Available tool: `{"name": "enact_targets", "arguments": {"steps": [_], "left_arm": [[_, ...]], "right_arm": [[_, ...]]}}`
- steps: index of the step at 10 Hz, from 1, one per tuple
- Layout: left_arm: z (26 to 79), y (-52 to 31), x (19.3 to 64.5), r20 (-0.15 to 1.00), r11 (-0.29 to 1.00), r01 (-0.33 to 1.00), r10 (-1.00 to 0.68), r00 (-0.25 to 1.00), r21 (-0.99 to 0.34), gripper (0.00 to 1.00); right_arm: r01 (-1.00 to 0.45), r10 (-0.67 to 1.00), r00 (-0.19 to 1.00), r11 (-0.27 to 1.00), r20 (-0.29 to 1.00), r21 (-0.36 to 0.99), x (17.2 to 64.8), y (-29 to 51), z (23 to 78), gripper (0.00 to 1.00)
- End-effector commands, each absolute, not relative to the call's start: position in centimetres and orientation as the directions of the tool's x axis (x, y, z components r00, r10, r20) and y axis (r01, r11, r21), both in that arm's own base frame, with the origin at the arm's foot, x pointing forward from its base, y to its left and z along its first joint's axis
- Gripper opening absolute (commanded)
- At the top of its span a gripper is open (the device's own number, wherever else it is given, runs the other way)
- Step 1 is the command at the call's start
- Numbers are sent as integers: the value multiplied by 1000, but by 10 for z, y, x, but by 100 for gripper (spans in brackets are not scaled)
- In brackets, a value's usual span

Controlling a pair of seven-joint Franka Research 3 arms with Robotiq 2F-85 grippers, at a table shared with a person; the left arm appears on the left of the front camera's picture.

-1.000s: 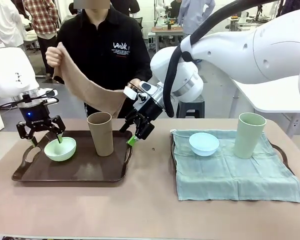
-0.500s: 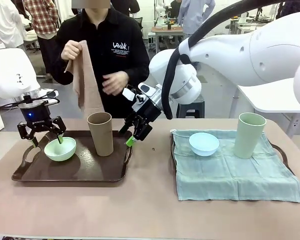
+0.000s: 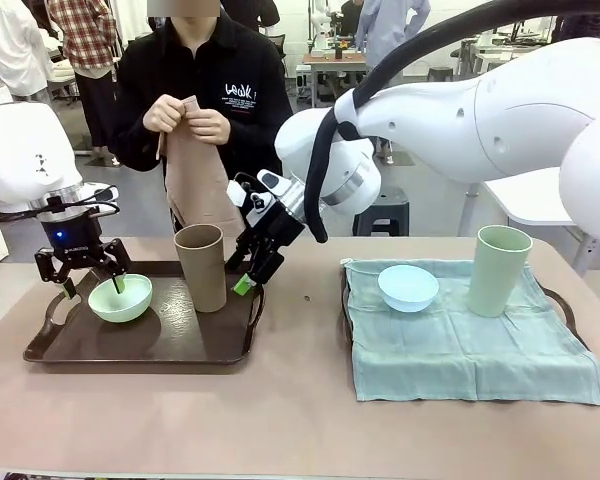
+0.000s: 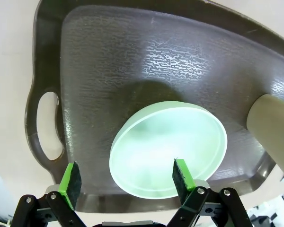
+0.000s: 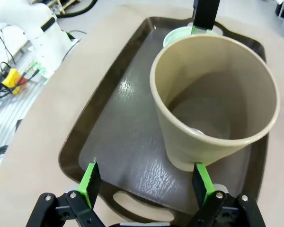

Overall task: Set up a tray with a mat and arrange the tableware.
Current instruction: Pick up the Picnic Bowl and Reusable plastic cup from the Handle tray in front of the human's position and hold them in the air.

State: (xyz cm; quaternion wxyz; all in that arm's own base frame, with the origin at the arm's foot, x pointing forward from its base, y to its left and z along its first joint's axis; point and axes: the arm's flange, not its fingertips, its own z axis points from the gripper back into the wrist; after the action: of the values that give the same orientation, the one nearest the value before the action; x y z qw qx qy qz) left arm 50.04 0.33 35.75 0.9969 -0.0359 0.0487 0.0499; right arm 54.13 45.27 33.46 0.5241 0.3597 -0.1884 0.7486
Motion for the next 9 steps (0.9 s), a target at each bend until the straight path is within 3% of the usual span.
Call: {"name": "enact_targets", "arguments": {"steps": [1,9], "left_arm": [[352,6,499,-89,997,-64,60,994,-46,100],[349,2,498,-92,999,-31,28,995,-26,100]], "right_arm": [[-923,667,-222,-378,712,67,545,464,332,100],[-950,684,-172,-307,709,65,562,474,325,100]]}}
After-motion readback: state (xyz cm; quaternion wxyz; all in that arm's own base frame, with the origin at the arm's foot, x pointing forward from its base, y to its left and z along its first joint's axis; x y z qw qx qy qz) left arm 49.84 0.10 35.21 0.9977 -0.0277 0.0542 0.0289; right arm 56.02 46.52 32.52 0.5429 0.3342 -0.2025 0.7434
